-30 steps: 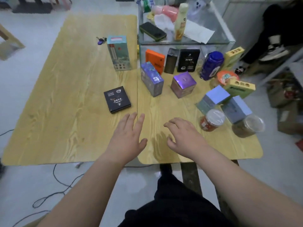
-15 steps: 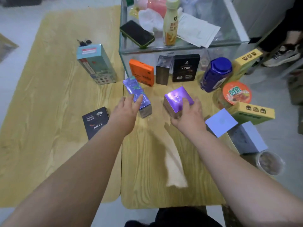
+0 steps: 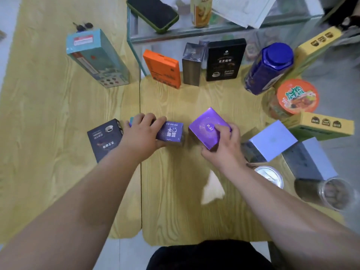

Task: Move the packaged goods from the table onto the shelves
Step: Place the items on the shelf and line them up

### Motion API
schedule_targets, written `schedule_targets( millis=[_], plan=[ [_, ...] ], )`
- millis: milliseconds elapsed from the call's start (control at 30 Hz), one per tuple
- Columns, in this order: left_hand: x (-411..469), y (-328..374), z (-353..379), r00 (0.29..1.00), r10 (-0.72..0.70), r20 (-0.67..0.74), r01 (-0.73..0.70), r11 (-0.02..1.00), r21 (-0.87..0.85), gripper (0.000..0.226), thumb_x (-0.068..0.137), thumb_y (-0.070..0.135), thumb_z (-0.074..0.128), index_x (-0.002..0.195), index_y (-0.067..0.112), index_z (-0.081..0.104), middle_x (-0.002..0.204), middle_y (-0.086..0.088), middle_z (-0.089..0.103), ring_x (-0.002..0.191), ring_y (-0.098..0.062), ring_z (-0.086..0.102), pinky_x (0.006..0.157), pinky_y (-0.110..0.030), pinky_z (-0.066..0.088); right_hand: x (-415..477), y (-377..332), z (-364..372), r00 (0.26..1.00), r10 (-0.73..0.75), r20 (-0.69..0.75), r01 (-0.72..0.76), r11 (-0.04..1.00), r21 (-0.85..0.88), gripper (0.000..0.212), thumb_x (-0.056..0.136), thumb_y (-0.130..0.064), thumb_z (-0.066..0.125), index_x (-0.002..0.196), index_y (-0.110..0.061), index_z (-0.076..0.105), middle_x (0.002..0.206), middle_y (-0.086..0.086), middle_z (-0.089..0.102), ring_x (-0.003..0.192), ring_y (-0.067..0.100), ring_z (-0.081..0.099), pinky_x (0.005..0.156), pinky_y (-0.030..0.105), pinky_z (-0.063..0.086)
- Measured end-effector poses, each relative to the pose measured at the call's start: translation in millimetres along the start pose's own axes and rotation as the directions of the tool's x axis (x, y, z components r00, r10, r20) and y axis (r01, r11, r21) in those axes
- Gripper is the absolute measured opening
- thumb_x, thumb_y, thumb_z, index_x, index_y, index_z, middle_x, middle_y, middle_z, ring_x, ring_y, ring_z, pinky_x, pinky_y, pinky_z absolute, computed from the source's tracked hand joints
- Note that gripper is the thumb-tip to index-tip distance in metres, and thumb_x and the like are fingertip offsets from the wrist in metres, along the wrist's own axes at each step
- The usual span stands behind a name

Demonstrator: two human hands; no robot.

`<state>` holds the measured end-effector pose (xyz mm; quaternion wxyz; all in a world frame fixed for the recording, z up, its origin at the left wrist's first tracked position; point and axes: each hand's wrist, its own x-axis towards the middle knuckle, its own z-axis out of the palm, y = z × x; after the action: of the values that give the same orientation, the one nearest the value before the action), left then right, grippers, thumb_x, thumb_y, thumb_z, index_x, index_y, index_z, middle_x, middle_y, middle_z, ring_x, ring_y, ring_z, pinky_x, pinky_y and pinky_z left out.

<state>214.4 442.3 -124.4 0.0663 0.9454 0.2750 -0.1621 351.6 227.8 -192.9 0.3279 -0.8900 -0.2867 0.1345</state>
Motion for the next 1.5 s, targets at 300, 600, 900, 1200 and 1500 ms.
schedule_targets(
  millis=[300, 600, 900, 1200, 1500],
  plan=[
    [-124, -15, 73, 0.984, -0.177, -0.016, 0.125, 0.752, -0.648, 0.088, 0.081, 0.011, 0.078, 0.153, 0.038, 0.035, 0.130, 0.000, 0.036, 0.115, -0.013, 0.047, 0.096, -0.023, 0.041, -104, 13, 4, 0.990, 0.058, 0.125, -0.078, 0.984, 0.157, 0.090, 0.066, -0.026, 0.094, 0.139, -0.013, 0.043, 0.141, 0.015, 0.033, 0.124, 0.003, 0.031, 0.101, -0.005, 0.012],
    [-193, -27, 90, 0.865, -0.339, 0.369, 0.260, -0.327, -0.909, 0.033, 0.095, 0.017, 0.068, 0.126, 0.018, 0.056, 0.115, -0.002, 0.072, 0.095, -0.017, 0.074, 0.068, -0.031, 0.059, -129, -16, -21, 0.972, 0.103, 0.210, -0.171, 0.926, 0.335, 0.073, 0.064, -0.040, 0.078, 0.126, -0.055, 0.044, 0.135, 0.001, 0.049, 0.120, 0.004, 0.051, 0.108, 0.033, 0.044],
    [-291, -50, 95, 0.738, -0.468, 0.486, 0.167, -0.571, -0.804, 0.036, 0.104, 0.051, 0.045, 0.117, 0.024, 0.065, 0.099, 0.003, 0.078, 0.081, -0.016, 0.075, 0.071, -0.038, 0.061, -141, -92, -5, 0.706, 0.068, 0.705, -0.583, 0.620, 0.525, 0.092, 0.059, -0.041, 0.064, 0.147, -0.038, 0.039, 0.117, -0.011, 0.066, 0.097, 0.012, 0.066, 0.074, 0.028, 0.052],
    [-407, -47, 63, 0.402, -0.786, 0.469, -0.258, -0.589, -0.766, 0.034, 0.104, 0.053, 0.042, 0.125, 0.036, 0.064, 0.109, 0.009, 0.076, 0.094, -0.014, 0.075, 0.070, -0.037, 0.062, -143, -209, 48, 0.404, -0.300, 0.864, -0.508, 0.712, 0.485, 0.080, 0.058, -0.044, 0.064, 0.136, -0.036, 0.049, 0.105, -0.011, 0.071, 0.086, 0.008, 0.068, 0.068, 0.027, 0.051],
    [-579, 33, 87, -0.092, -0.853, 0.514, -0.597, -0.366, -0.714, 0.052, 0.102, 0.054, 0.046, 0.136, 0.017, 0.060, 0.122, -0.008, 0.072, 0.106, -0.028, 0.071, 0.075, -0.042, 0.061, -271, -307, 74, -0.187, -0.454, 0.871, -0.288, 0.873, 0.394, 0.046, 0.068, -0.038, 0.060, 0.112, -0.030, 0.058, 0.100, -0.004, 0.063, 0.091, 0.019, 0.056, 0.071, 0.034, 0.044]
  ],
)
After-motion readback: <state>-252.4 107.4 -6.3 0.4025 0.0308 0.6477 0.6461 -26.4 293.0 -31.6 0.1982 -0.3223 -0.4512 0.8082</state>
